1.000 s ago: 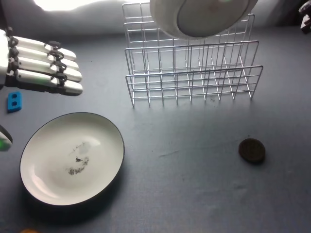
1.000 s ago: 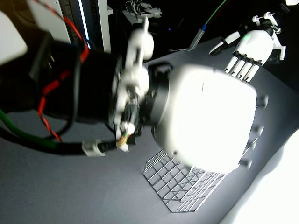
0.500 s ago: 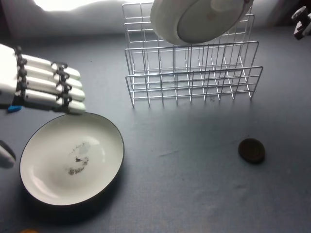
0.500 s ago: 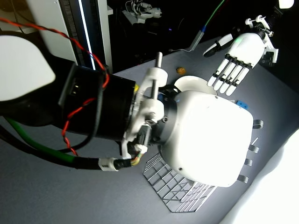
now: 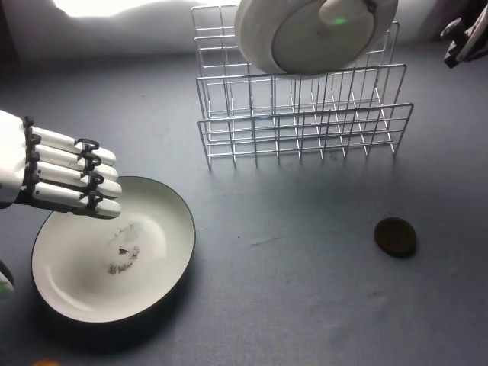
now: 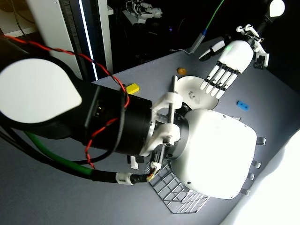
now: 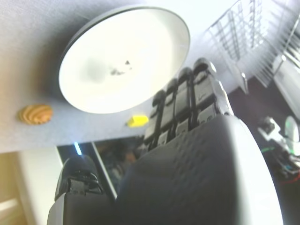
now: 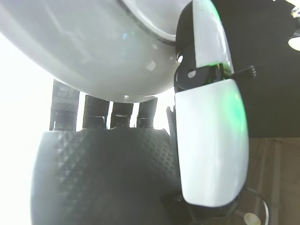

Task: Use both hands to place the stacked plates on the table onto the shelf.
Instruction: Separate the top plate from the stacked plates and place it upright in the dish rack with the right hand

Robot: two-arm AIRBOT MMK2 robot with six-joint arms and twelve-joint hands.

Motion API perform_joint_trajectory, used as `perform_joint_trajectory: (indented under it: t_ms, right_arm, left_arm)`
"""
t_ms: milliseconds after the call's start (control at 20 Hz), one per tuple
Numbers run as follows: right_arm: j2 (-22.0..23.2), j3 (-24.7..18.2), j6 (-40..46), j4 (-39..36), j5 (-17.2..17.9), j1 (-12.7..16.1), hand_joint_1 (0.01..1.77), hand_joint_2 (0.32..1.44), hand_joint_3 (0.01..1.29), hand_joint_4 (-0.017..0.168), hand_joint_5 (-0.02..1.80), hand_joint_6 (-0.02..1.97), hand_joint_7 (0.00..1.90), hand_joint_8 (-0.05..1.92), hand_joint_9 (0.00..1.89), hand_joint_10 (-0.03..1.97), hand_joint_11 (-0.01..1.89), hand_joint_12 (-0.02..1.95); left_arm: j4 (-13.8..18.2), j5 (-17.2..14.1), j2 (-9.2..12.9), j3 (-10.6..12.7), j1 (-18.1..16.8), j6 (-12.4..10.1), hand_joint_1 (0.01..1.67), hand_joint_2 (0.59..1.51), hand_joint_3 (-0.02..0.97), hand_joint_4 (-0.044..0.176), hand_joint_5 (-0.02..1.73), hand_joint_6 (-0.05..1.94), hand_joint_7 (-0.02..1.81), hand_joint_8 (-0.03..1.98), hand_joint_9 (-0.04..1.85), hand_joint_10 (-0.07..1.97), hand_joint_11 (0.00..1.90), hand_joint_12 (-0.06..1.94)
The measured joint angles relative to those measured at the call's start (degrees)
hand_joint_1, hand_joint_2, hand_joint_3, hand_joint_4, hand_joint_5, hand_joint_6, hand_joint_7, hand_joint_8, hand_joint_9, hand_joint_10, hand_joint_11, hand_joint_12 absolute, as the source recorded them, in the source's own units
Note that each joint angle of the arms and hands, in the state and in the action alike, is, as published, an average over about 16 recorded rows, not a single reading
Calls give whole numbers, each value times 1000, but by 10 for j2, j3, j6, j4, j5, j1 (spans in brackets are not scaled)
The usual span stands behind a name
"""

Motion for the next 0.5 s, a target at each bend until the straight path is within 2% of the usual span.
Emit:
perform_joint_trajectory:
  t_ms: [500]
  right_arm:
    - [-21, 21, -11, 20, -15, -23, 1199, 979, 13, -5, 1023, 823, 1101, 699, 1319, 23, 961, 1028]
  left_arm:
    - [-4, 12, -4, 3, 37, 22, 23, 1096, 14, 2, 21, 20, 15, 9, 21, 7, 16, -14]
